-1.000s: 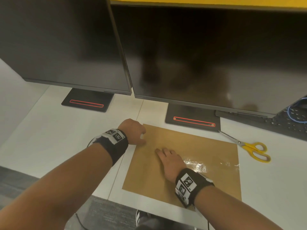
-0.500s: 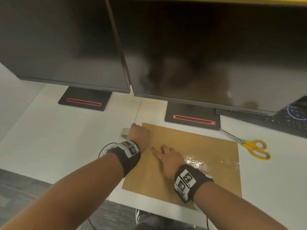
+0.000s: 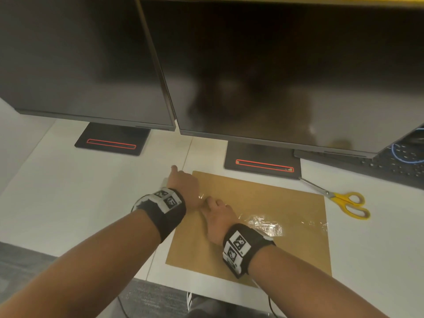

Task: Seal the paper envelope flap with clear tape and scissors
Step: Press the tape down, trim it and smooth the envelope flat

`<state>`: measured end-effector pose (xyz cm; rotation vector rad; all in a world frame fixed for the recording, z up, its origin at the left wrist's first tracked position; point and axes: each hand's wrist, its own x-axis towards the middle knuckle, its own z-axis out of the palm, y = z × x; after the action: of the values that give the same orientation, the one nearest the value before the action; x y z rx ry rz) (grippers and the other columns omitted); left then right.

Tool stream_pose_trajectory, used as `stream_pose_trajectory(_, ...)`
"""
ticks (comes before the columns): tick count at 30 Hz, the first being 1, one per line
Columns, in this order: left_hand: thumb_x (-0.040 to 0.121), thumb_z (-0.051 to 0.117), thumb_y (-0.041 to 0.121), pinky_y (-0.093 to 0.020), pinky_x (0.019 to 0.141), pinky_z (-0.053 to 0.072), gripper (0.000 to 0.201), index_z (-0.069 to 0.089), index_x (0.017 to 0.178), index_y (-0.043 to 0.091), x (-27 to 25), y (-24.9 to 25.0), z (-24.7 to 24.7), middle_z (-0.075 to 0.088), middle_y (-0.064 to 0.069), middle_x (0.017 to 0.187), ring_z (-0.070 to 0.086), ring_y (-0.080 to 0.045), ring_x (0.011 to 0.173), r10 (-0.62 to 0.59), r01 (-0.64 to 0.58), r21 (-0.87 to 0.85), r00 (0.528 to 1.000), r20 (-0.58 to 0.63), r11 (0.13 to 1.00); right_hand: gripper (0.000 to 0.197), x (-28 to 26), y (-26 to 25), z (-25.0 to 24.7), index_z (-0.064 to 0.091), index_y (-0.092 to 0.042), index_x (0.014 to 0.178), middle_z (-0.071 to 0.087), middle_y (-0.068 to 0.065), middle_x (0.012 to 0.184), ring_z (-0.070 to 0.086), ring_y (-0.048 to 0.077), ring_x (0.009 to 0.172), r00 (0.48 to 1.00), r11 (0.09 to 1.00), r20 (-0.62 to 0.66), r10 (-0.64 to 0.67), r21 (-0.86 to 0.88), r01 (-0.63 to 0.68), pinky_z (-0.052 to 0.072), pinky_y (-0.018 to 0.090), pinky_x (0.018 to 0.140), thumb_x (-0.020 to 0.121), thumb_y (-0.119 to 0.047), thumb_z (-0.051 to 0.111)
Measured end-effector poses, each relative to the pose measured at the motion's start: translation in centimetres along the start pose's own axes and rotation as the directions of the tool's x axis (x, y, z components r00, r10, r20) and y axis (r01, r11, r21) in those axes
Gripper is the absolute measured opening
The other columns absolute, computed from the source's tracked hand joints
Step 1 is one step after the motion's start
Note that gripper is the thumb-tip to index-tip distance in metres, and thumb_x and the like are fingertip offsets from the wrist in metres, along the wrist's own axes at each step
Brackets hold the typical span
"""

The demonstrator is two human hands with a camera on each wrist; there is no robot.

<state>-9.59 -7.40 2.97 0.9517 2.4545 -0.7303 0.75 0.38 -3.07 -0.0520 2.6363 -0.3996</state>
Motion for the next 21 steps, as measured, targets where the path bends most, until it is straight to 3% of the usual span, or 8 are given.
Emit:
stream_pose_trajectory(2, 0.093, 0.032, 0.052, -0.050, 0.114, 0.012, 0.049, 0.062, 0.103, 0.015, 0.3, -1.3, -0.5, 0.068, -0.002, 0.101, 0.058, -0.021, 0.104, 0.041, -0.037, -0.092, 0.998, 0.042, 0.995, 0.076, 0.1, -0.1, -0.1, 0.023, -0.014, 0.144, 0.023, 0.010, 0.144, 0.034, 0.032, 0.122, 1.000, 1.000, 0.019, 0.013, -0.014, -0.013, 0.035, 0.041, 0.099, 0.073, -0.007, 0.052)
stream_pose_trajectory(3, 0.093, 0.035, 0.050, -0.047, 0.112, 0.019, 0.046, 0.063, 0.101, 0.014, 0.5, -2.1, -0.7, 0.067, -0.003, 0.101, 0.059, -0.021, 0.101, 0.074, -0.067, -0.151, 0.996, 0.045, 0.986, 0.081, 0.2, -0.1, -0.2, 0.018, -0.016, 0.145, 0.022, 0.009, 0.145, 0.034, 0.031, 0.123, 1.000, 1.000, 0.020, 0.016, -0.014, -0.016, 0.035, 0.042, 0.099, 0.073, -0.007, 0.053)
stream_pose_trajectory(4, 0.093, 0.039, 0.048, -0.042, 0.104, 0.032, 0.042, 0.064, 0.095, 0.014, 0.6, -2.8, -0.9, 0.067, -0.004, 0.097, 0.059, -0.021, 0.094, 0.100, -0.091, -0.216, 0.995, 0.031, 0.972, 0.084, 0.3, -0.2, -0.2, 0.014, -0.020, 0.147, 0.022, 0.009, 0.144, 0.034, 0.031, 0.123, 1.000, 1.000, 0.019, 0.016, -0.022, -0.015, 0.036, 0.042, 0.098, 0.073, -0.008, 0.054)
stream_pose_trajectory(5, 0.092, 0.044, 0.048, -0.037, 0.089, 0.042, 0.039, 0.063, 0.087, 0.014, 0.8, -3.5, -0.9, 0.065, -0.004, 0.089, 0.057, -0.021, 0.084, 0.110, -0.104, -0.280, 0.994, 0.006, 0.954, 0.088, 0.4, -0.3, -0.2, 0.010, -0.023, 0.148, 0.023, 0.008, 0.144, 0.034, 0.031, 0.123, 1.000, 0.999, 0.020, 0.015, -0.038, -0.014, 0.036, 0.042, 0.097, 0.073, -0.009, 0.055)
stream_pose_trajectory(7, 0.089, 0.050, 0.050, -0.030, 0.067, 0.040, 0.038, 0.053, 0.069, 0.018, 1.5, -4.6, -0.2, 0.054, 0.000, 0.072, 0.052, -0.020, 0.073, 0.110, -0.113, -0.388, 0.993, -0.029, 0.915, 0.094, 0.6, -0.4, -0.2, 0.004, -0.029, 0.148, 0.023, 0.007, 0.143, 0.034, 0.031, 0.122, 0.999, 0.998, 0.028, 0.021, -0.065, -0.019, 0.037, 0.042, 0.095, 0.073, -0.012, 0.059)
stream_pose_trajectory(10, 0.088, 0.054, 0.048, -0.028, 0.058, 0.032, 0.042, 0.040, 0.058, 0.022, 1.9, -5.0, 0.8, 0.042, 0.003, 0.062, 0.046, -0.019, 0.065, 0.123, -0.125, -0.415, 0.992, -0.032, 0.901, 0.098, 0.8, -0.5, -0.1, 0.003, -0.030, 0.148, 0.023, 0.008, 0.141, 0.034, 0.031, 0.122, 0.999, 0.996, 0.041, 0.035, -0.086, -0.031, 0.038, 0.043, 0.094, 0.071, -0.014, 0.061)
stream_pose_trajectory(16, 0.084, 0.056, 0.044, -0.027, 0.056, 0.031, 0.040, 0.039, 0.055, 0.022, 1.8, -4.5, 1.5, 0.043, 0.005, 0.062, 0.048, -0.020, 0.067, 0.107, -0.132, -0.330, 0.990, -0.095, 0.935, 0.098, 1.1, -0.6, 0.1, 0.004, -0.031, 0.148, 0.021, 0.008, 0.143, 0.031, 0.032, 0.125, 0.996, 0.994, 0.066, 0.065, -0.096, -0.058, 0.036, 0.043, 0.096, 0.070, -0.016, 0.062)
stream_pose_trajectory(21, 0.082, 0.057, 0.041, -0.027, 0.061, 0.040, 0.027, 0.056, 0.072, 0.016, 1.8, -3.6, 1.2, 0.050, 0.005, 0.067, 0.054, -0.019, 0.071, 0.068, -0.078, -0.286, 0.997, -0.042, 0.955, 0.101, 1.5, -0.6, -0.3, 0.002, -0.035, 0.147, 0.016, 0.008, 0.146, 0.030, 0.032, 0.127, 0.991, 0.993, 0.100, 0.086, -0.088, -0.077, 0.037, 0.043, 0.096, 0.068, -0.016, 0.063)
